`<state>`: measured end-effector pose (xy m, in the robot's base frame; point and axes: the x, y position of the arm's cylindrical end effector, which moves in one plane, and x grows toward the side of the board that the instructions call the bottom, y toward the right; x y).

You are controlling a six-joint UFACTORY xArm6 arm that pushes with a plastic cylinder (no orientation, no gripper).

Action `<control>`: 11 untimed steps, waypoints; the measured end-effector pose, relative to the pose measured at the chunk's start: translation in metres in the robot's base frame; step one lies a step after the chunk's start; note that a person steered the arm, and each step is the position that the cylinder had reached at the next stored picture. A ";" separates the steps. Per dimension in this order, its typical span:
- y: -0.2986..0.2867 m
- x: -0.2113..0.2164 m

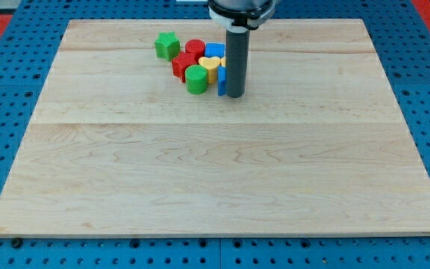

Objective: Move the green star into the green circle

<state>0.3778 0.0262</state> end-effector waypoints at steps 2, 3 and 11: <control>0.072 0.037; 0.133 -0.025; -0.187 -0.103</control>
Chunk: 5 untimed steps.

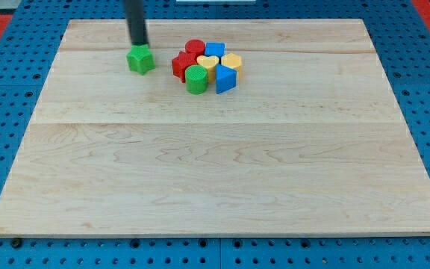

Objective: Move the green star into the green circle

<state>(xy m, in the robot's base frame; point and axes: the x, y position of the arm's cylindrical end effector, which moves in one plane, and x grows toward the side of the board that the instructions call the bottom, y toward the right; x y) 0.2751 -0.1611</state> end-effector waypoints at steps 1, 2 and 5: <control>-0.030 0.025; -0.002 0.035; 0.020 0.024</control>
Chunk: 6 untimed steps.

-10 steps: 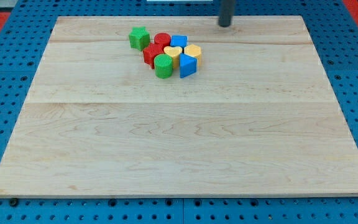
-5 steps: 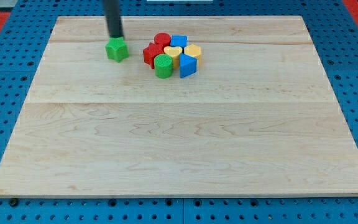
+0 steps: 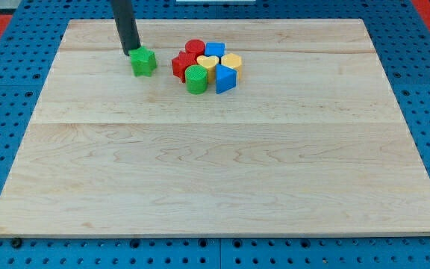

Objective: Move the green star into the green circle

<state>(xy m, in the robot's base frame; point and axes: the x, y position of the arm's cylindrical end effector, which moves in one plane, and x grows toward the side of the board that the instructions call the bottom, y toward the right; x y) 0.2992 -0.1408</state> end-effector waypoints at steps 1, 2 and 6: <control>0.022 0.043; 0.051 0.063; 0.135 0.107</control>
<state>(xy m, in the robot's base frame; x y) 0.4066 -0.0061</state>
